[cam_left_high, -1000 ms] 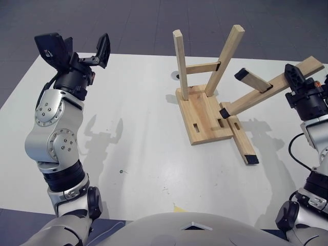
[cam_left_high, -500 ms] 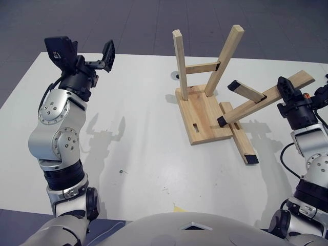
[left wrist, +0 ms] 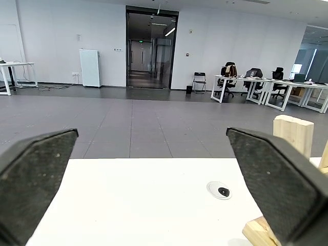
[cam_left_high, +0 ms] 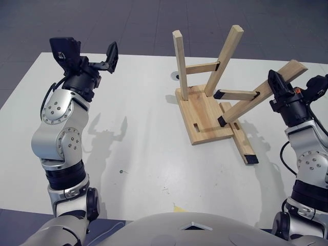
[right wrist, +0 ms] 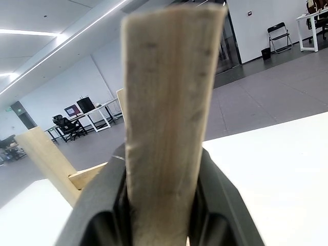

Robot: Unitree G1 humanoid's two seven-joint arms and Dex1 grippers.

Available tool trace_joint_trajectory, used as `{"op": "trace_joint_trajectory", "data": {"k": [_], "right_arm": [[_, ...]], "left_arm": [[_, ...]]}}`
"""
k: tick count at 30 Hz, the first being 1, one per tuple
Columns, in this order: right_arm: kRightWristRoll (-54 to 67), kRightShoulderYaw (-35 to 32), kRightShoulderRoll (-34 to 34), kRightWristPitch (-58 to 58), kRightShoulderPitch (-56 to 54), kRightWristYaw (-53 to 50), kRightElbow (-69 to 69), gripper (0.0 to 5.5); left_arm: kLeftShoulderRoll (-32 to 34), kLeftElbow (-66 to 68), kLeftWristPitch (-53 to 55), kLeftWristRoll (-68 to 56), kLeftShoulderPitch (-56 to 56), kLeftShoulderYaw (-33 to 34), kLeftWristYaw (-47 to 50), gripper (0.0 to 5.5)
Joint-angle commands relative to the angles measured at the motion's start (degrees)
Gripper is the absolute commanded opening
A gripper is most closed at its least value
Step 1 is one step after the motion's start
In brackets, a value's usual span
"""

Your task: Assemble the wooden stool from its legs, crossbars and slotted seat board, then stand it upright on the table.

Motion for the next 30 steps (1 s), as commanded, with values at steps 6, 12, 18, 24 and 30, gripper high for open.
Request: {"op": "trace_joint_trajectory", "data": {"k": [6, 12, 18, 24, 30], "right_arm": [[-15.7, 7.6, 1.5, 5.1, 10.2, -16.3, -3.4, 1.07], [-27.4, 17.1, -1.4, -4.3, 15.6, -12.0, -7.3, 1.07], [-25.5, 15.2, -0.3, -5.5, 15.1, -7.5, -0.7, 1.07], [-18.1, 12.4, 3.0, 7.8, 15.0, -13.4, 2.4, 1.07], [-10.9, 9.5, 7.1, 19.1, 14.0, -22.5, 3.8, 1.04]], "left_arm": [[0.0, -1.4, -0.1, 2.1, 0.7, -2.3, -0.1, 5.40], [-0.1, -2.0, -0.1, 3.2, 1.1, -3.2, 0.1, 5.40], [0.3, -1.7, 0.0, 4.0, 1.1, -3.5, -0.1, 5.40], [-0.1, -1.1, -0.4, 5.0, 0.9, -4.1, -0.3, 5.40], [-0.1, -0.7, -0.7, 5.5, 0.8, -4.7, -0.3, 5.40]]}}
